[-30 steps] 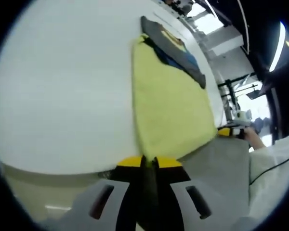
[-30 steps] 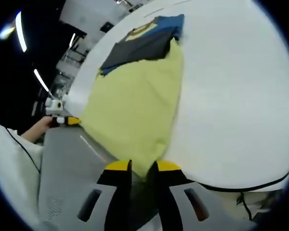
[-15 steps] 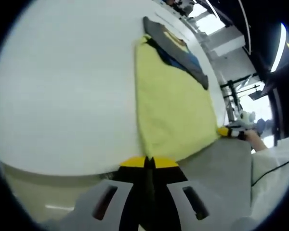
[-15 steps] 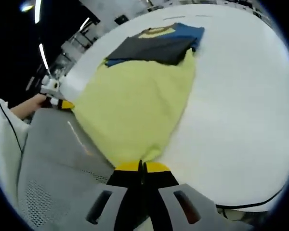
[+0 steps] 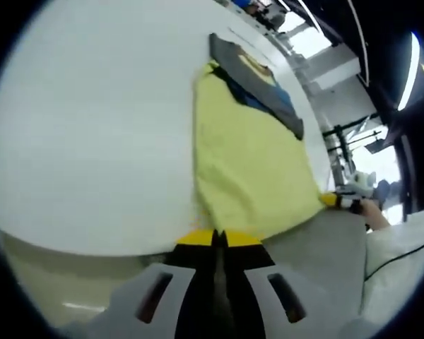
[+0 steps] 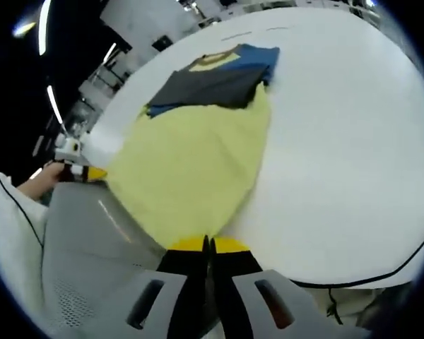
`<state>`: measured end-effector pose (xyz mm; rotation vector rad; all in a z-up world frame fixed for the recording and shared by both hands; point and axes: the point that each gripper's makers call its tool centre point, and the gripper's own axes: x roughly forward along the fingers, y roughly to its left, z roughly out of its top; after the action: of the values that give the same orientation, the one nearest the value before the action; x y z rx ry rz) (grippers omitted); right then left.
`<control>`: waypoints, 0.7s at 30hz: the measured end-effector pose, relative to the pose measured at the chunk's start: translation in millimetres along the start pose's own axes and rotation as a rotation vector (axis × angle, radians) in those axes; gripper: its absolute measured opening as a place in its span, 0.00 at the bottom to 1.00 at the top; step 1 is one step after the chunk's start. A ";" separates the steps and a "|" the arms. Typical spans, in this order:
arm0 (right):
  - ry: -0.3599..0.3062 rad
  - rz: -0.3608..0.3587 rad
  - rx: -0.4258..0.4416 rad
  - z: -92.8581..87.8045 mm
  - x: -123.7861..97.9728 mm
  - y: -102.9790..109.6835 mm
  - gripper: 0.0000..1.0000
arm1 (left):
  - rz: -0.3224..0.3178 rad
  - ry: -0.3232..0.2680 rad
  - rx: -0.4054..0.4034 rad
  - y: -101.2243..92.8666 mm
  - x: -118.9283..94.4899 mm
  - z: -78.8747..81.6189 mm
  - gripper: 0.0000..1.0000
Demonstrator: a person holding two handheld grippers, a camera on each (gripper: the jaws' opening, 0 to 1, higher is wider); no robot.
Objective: Fold the garment on the visible template until the final outline fits inside the template.
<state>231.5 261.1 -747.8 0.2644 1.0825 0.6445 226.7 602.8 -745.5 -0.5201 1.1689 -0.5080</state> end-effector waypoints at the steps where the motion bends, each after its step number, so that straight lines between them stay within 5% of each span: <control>1: -0.005 0.001 0.005 0.6 -0.8 0.3 0.02 | -0.001 -0.005 0.001 -0.8 -1.5 0.7 0.00; 9: -0.140 0.002 0.021 21.8 -20.7 6.5 0.02 | -0.036 -0.092 -0.042 -12.1 -20.5 8.4 0.00; 21: -0.206 -0.010 -0.027 32.0 -36.3 14.7 0.02 | -0.071 -0.180 -0.044 -33.0 -38.1 19.1 0.00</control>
<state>243.2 254.1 -699.0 0.2954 0.8772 0.6083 229.6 603.2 -691.7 -0.6344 0.9942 -0.4869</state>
